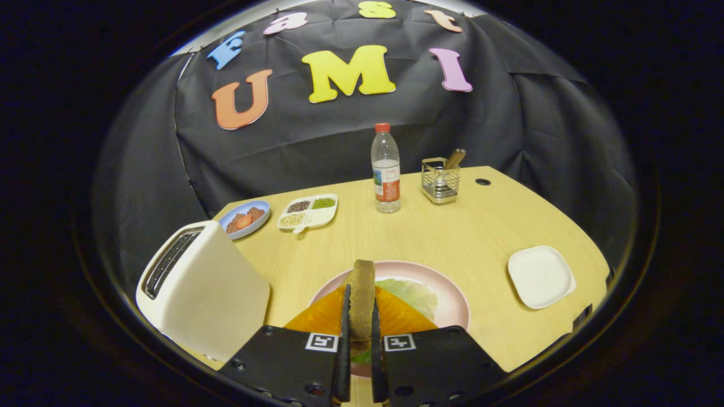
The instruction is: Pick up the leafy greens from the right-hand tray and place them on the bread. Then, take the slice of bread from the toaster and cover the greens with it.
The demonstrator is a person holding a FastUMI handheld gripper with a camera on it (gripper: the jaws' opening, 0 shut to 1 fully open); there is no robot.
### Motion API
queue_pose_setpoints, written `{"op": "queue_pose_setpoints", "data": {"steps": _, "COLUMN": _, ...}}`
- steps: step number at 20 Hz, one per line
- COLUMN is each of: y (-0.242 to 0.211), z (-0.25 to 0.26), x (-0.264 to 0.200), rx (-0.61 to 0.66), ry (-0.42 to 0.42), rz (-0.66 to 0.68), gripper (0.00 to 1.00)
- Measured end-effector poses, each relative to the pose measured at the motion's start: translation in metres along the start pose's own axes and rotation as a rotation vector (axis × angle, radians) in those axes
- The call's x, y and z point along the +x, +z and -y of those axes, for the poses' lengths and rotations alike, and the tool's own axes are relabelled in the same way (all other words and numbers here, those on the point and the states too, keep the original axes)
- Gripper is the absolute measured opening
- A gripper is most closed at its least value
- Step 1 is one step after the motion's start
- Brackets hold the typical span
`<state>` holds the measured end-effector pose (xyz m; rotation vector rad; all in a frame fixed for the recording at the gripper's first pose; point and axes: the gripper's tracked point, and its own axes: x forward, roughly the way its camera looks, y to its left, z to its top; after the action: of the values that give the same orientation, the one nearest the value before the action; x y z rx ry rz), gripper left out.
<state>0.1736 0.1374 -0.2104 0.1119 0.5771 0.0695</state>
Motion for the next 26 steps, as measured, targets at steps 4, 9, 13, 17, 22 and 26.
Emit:
{"op": "queue_pose_setpoints", "data": {"steps": 4, "y": -0.011, "z": 0.021, "x": 0.01, "rx": 0.059, "ry": -0.004, "rz": -0.025, "gripper": 0.18}}
{"op": "queue_pose_setpoints", "data": {"steps": 9, "y": -0.017, "z": 0.036, "x": 0.021, "rx": -0.019, "ry": -0.025, "rz": 0.025, "gripper": 0.27}}
{"op": "queue_pose_setpoints", "data": {"steps": 13, "y": -0.022, "z": 0.045, "x": 0.026, "rx": -0.134, "ry": -0.084, "rz": 0.064, "gripper": 0.4}}
{"op": "queue_pose_setpoints", "data": {"steps": 17, "y": -0.012, "z": 0.056, "x": 0.017, "rx": -0.264, "ry": -0.191, "rz": 0.131, "gripper": 0.65}}
{"op": "queue_pose_setpoints", "data": {"steps": 22, "y": 0.015, "z": 0.039, "x": -0.015, "rx": -0.234, "ry": -0.186, "rz": 0.257, "gripper": 0.82}}
{"op": "queue_pose_setpoints", "data": {"steps": 26, "y": 0.043, "z": 0.02, "x": -0.06, "rx": -0.211, "ry": -0.163, "rz": 0.377, "gripper": 0.9}}
